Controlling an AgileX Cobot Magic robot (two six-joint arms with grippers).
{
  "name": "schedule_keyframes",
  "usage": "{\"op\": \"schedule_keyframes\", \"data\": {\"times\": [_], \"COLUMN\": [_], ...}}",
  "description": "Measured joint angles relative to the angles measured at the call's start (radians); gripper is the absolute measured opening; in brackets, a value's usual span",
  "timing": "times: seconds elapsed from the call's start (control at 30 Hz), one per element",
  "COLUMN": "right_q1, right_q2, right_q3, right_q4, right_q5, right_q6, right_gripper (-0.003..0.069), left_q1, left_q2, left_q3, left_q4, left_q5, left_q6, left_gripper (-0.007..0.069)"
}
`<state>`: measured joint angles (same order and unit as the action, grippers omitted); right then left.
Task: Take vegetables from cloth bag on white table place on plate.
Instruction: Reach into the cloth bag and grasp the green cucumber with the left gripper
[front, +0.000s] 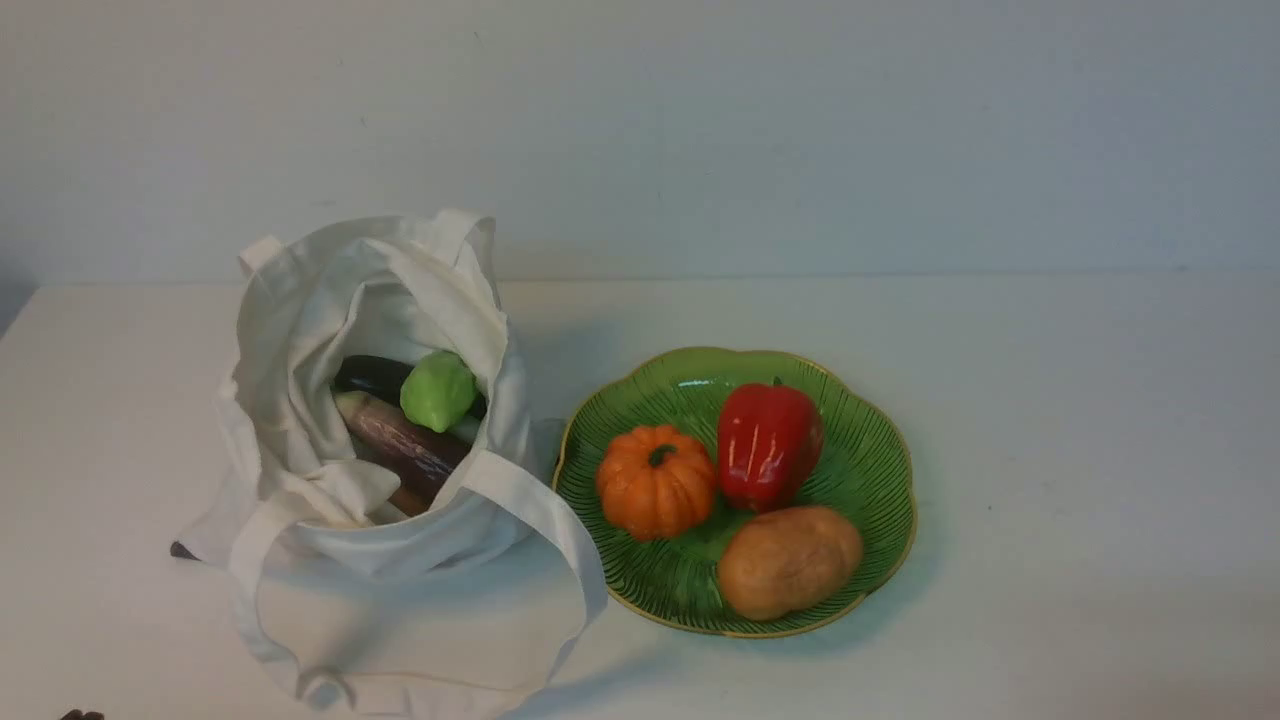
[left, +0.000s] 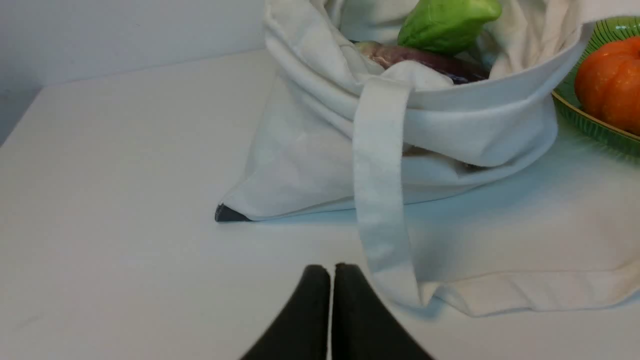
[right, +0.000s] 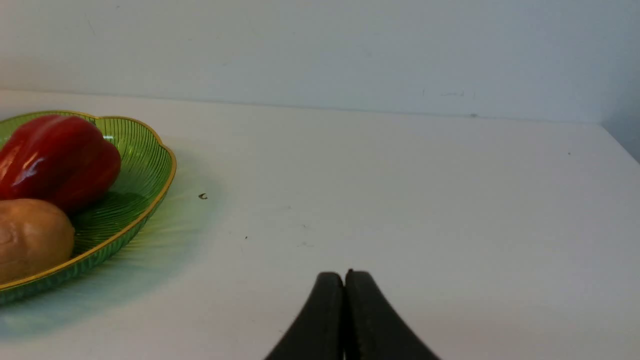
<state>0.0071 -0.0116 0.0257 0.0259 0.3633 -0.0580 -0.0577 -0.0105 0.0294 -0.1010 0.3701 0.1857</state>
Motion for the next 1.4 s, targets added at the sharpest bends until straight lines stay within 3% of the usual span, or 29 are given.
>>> {"op": "schedule_keyframes", "data": {"times": [0.93,1.13,1.17,1.23,1.4], "right_q1": [0.000,0.000,0.000,0.000,0.000], "right_q2": [0.000,0.000,0.000,0.000,0.000], "right_q3": [0.000,0.000,0.000,0.000,0.000], "right_q4": [-0.001,-0.001,-0.001,-0.001,-0.001], "right_q5": [0.000,0.000,0.000,0.000,0.000], "right_q6": [0.000,0.000,0.000,0.000,0.000], "right_gripper": [-0.0015,-0.0015,-0.0015,-0.0015,-0.0015], "left_q1": [0.000,0.000,0.000,0.000,0.000], "left_q2": [0.000,0.000,0.000,0.000,0.000], "left_q3": [0.000,0.000,0.000,0.000,-0.008], "left_q4": [-0.012,-0.243,-0.354,-0.456,-0.560], "left_q5": [-0.031,-0.261,-0.353,-0.445,-0.657], "left_q6": [0.003,-0.108,-0.156,-0.195,-0.230], "left_gripper": [-0.0005,-0.0005,-0.0005,-0.0005,-0.0005]}}
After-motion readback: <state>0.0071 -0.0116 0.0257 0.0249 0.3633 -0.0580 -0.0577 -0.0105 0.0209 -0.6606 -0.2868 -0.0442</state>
